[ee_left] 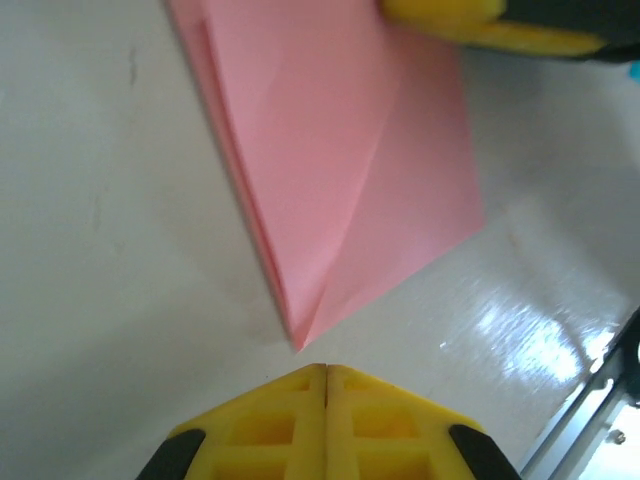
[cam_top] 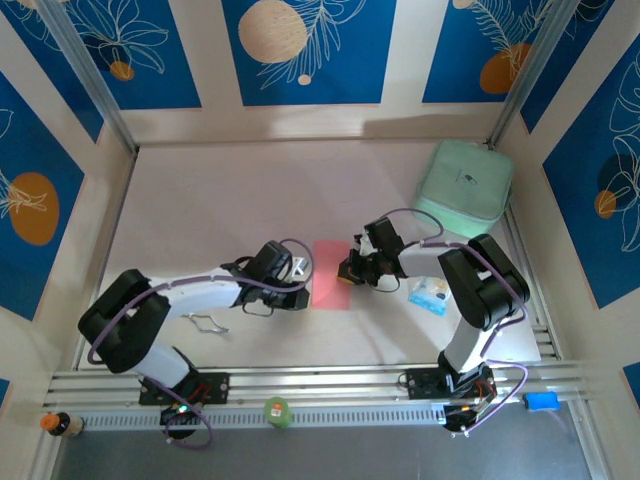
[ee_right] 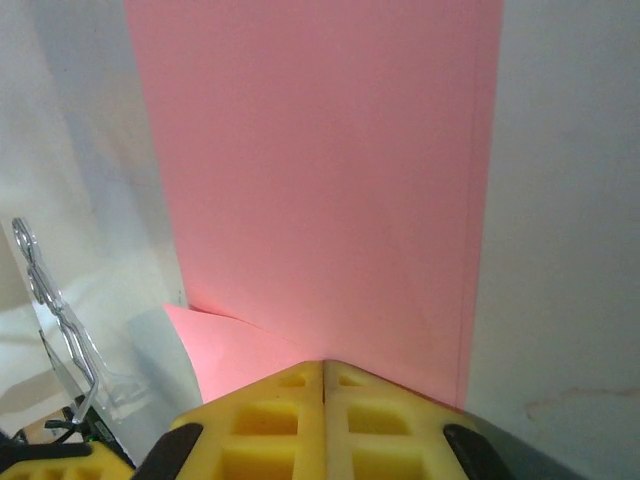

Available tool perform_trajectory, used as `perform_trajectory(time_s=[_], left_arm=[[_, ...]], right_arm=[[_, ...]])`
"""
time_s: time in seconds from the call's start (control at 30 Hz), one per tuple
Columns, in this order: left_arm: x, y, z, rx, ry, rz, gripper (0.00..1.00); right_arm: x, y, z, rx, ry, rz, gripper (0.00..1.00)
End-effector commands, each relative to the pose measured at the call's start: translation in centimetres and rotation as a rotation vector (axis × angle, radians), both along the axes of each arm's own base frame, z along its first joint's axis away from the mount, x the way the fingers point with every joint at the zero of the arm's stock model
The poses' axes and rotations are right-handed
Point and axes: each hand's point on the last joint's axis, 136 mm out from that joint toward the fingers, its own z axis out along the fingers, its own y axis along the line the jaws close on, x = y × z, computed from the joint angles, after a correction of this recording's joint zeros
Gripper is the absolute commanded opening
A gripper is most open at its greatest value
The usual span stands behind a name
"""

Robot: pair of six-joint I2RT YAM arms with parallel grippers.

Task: Fold a paper plane with a square sheet of paper (pick it up from the middle)
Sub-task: Fold the triangle a second time at the center of the table.

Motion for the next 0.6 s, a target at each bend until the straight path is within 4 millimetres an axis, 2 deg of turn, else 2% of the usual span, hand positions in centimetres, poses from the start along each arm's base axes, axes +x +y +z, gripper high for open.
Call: perform_trajectory(time_s=[0.0, 0.17, 0.33, 0.5, 0.57], left_arm=[[1.6, -1.9, 1.6, -0.063, -0.018, -0.008, 0.05], [4.0, -2.8, 1.5, -0.044, -0.018, 0.016, 0.05], [5.9, -3.5, 1.0, -0.051, -0.011, -0.004, 0.06], [7.0, -3.7, -0.9, -0.008, 0.007, -0.026, 0.06], [7.2, -3.4, -1.8, 0.006, 0.022, -0.018, 0.06]], right_arm=[[-0.1, 0.1, 0.4, -0.028, -0.004, 0.035, 0.0], [0.3, 0.4, 2.3, -0.001, -0.041, 0.041, 0.04], [-0.3, -0.7, 4.0, -0.019, -0.061, 0.008, 0.2], [-2.4, -1.6, 4.4, -0.013, -0.018, -0.037, 0.37], [-3.3, -1.6, 4.4, -0.01, 0.004, -0.045, 0.41]])
